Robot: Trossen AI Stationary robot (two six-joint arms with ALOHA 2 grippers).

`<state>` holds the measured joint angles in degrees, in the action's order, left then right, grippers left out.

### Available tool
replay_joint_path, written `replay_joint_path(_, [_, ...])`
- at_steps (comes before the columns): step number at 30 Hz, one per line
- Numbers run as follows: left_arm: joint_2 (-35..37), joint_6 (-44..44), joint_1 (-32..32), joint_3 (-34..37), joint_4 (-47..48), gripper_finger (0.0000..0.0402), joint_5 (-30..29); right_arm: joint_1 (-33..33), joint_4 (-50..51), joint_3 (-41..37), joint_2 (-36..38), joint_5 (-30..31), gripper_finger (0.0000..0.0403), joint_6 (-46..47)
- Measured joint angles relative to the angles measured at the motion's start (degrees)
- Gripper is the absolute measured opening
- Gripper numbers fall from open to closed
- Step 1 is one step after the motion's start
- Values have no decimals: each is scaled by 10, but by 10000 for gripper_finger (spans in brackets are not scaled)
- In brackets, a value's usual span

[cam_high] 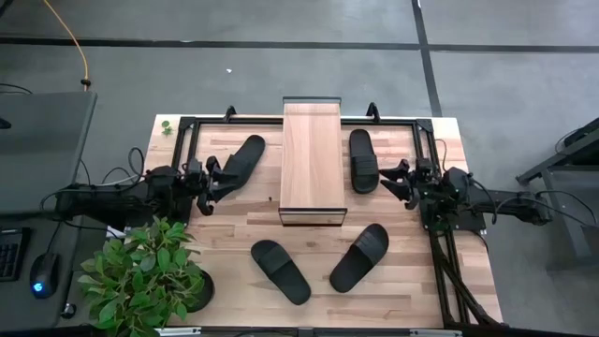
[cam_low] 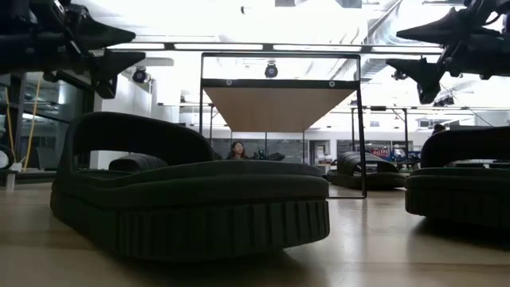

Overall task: Pick and place slides into the shelf
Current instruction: Put the black slipper on the shelf

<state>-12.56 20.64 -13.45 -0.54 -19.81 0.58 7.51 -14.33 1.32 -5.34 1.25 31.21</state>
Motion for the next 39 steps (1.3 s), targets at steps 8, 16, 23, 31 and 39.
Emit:
replay_joint_path(8, [0,2,0,0,-1,168,-15,0,195,38,0,-48,229,79])
replay_joint_path(16, [0,2,0,0,3,168,-6,0,285,40,0,-55,229,120])
replay_joint_path(23, [0,-12,0,0,3,168,-12,-12,295,42,0,-90,229,129])
replay_joint_path(31, [0,-13,0,0,3,168,-12,-64,296,42,-34,-84,229,138])
replay_joint_path(39, [0,-13,0,0,4,168,-12,-117,297,42,-100,-65,229,158])
